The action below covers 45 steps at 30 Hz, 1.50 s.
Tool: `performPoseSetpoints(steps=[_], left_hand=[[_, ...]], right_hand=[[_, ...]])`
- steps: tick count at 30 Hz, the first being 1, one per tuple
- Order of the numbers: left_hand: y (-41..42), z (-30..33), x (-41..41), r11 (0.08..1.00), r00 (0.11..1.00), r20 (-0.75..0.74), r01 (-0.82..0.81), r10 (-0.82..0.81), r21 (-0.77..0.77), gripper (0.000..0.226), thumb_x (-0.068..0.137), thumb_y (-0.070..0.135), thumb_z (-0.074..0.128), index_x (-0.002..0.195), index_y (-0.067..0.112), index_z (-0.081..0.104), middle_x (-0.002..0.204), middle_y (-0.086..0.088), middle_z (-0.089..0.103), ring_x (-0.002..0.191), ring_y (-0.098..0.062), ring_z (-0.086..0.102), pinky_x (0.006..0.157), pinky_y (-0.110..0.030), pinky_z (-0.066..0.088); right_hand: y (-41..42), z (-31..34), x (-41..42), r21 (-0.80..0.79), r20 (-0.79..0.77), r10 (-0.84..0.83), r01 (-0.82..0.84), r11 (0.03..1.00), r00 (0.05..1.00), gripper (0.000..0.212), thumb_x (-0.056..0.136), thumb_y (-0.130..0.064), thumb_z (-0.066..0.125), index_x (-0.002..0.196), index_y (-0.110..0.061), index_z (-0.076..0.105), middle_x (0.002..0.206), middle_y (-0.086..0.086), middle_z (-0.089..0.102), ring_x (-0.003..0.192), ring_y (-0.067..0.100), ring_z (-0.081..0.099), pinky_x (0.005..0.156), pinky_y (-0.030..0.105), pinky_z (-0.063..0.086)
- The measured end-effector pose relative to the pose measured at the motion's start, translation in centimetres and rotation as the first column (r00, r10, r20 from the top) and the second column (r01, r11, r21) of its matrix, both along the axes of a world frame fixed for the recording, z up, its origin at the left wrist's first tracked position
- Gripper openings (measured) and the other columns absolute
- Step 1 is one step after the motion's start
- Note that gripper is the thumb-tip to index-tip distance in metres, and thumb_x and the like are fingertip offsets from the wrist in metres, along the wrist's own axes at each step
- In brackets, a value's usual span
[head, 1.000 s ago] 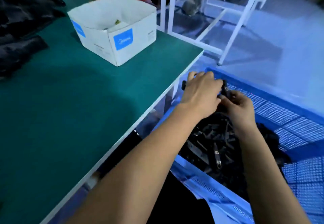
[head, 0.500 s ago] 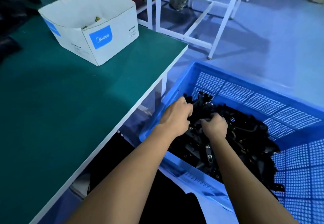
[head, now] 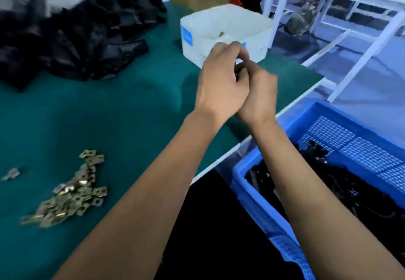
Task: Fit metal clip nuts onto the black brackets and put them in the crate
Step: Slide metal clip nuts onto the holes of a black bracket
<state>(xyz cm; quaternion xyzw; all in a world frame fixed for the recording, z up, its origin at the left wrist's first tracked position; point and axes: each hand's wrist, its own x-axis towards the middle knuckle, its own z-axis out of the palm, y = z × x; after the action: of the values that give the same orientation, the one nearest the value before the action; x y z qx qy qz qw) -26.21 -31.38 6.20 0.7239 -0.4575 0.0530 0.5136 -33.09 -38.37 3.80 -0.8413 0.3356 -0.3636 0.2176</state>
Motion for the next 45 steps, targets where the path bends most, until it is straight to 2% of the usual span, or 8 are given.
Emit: performPoseSetpoints(steps=[10, 16, 22, 29, 34, 40, 43, 45], left_hand=[[24.9, -1.2, 14.3, 0.763, 0.759, -0.115, -0.646, 0.640, -0.014, 0.025, 0.073, 0.001, 0.058, 0.092, 0.014, 0.069, 0.090, 0.007, 0.070, 0.085, -0.008, 0.064, 0.085, -0.025, 0.054], [34.3, -3.5, 18.5, 0.494, 0.487, -0.268, -0.868, 0.831, -0.046, 0.022, 0.074, 0.004, 0.057, 0.090, 0.008, 0.070, 0.082, 0.004, 0.067, 0.074, -0.010, 0.059, 0.084, -0.029, 0.054], [35.5, -4.3, 20.7, 0.379, 0.395, -0.383, -0.918, 0.835, -0.120, 0.010, 0.080, 0.006, 0.060, 0.081, 0.013, 0.066, 0.069, 0.014, 0.059, 0.062, 0.004, 0.054, 0.069, -0.014, 0.046], [35.7, -4.7, 21.3, 0.385, 0.398, -0.387, -0.916, 0.832, -0.114, 0.008, 0.083, 0.010, 0.061, 0.079, 0.015, 0.065, 0.069, 0.015, 0.061, 0.064, 0.004, 0.056, 0.071, -0.016, 0.047], [35.7, -5.0, 21.5, 0.422, 0.415, -0.403, -0.903, 0.816, -0.077, 0.008, 0.080, 0.016, 0.060, 0.075, 0.021, 0.064, 0.066, 0.016, 0.061, 0.063, 0.006, 0.056, 0.065, -0.010, 0.043], [34.7, -4.8, 21.1, 0.629, 0.550, -0.529, -0.776, 0.646, -0.039, 0.006, 0.087, 0.014, 0.062, 0.084, 0.014, 0.067, 0.080, 0.001, 0.070, 0.072, -0.019, 0.073, 0.075, -0.037, 0.062], [33.8, -4.4, 20.7, 0.804, 0.544, -0.815, -0.566, 0.200, -0.181, 0.025, 0.101, 0.027, 0.062, 0.102, 0.003, 0.067, 0.095, -0.014, 0.072, 0.086, -0.027, 0.076, 0.082, -0.037, 0.061], [33.3, -4.0, 20.0, 0.887, 0.475, -0.878, -0.378, -0.060, -0.265, 0.046, 0.102, 0.047, 0.055, 0.110, 0.002, 0.064, 0.103, -0.016, 0.070, 0.099, -0.030, 0.072, 0.092, -0.039, 0.058]], right_hand=[[19.4, 0.6, 18.8, 0.077, -0.221, 0.684, -0.687, 0.723, 0.695, 0.022, 0.089, -0.021, 0.065, 0.110, -0.018, 0.070, 0.102, 0.007, 0.073, 0.098, 0.030, 0.068, 0.081, 0.042, 0.054], [27.2, -0.9, 26.1, -0.048, -0.427, 0.637, -0.719, 0.694, 0.643, 0.054, 0.092, -0.023, 0.073, 0.140, -0.021, 0.050, 0.138, 0.012, 0.048, 0.115, 0.032, 0.057, 0.079, 0.039, 0.052], [29.3, -1.0, 33.9, 0.034, -0.494, 0.557, -0.625, 0.780, 0.668, 0.098, 0.093, -0.047, 0.072, 0.160, -0.047, 0.001, 0.161, 0.023, 0.015, 0.063, 0.023, 0.045, 0.045, 0.029, 0.029], [28.5, -0.1, 38.2, 0.296, -0.411, 0.619, -0.544, 0.785, 0.670, 0.067, 0.091, -0.034, 0.077, 0.151, -0.036, 0.048, 0.166, 0.008, 0.028, 0.118, 0.027, 0.062, 0.076, 0.031, 0.051], [26.5, -0.8, 36.1, 0.566, -0.023, 0.581, -0.469, 0.678, 0.813, 0.011, 0.093, -0.016, 0.073, 0.097, -0.022, 0.081, 0.101, 0.001, 0.077, 0.076, 0.019, 0.072, 0.054, 0.025, 0.056], [24.0, -1.1, 29.3, 0.514, 0.197, 0.656, -0.646, 0.564, 0.729, 0.016, 0.092, -0.011, 0.073, 0.090, -0.025, 0.080, 0.096, -0.013, 0.075, 0.086, 0.003, 0.067, 0.072, 0.018, 0.051], [23.9, -0.2, 26.0, 0.476, 0.437, 0.702, -0.807, 0.349, 0.562, 0.019, 0.095, -0.003, 0.067, 0.101, -0.020, 0.073, 0.086, -0.004, 0.074, 0.062, 0.002, 0.059, 0.057, 0.018, 0.047], [24.5, 0.3, 24.2, 0.620, 0.613, 0.619, -0.784, 0.008, 0.491, 0.016, 0.099, -0.001, 0.061, 0.103, -0.016, 0.062, 0.078, 0.007, 0.070, 0.051, 0.011, 0.045, 0.044, 0.023, 0.036]])
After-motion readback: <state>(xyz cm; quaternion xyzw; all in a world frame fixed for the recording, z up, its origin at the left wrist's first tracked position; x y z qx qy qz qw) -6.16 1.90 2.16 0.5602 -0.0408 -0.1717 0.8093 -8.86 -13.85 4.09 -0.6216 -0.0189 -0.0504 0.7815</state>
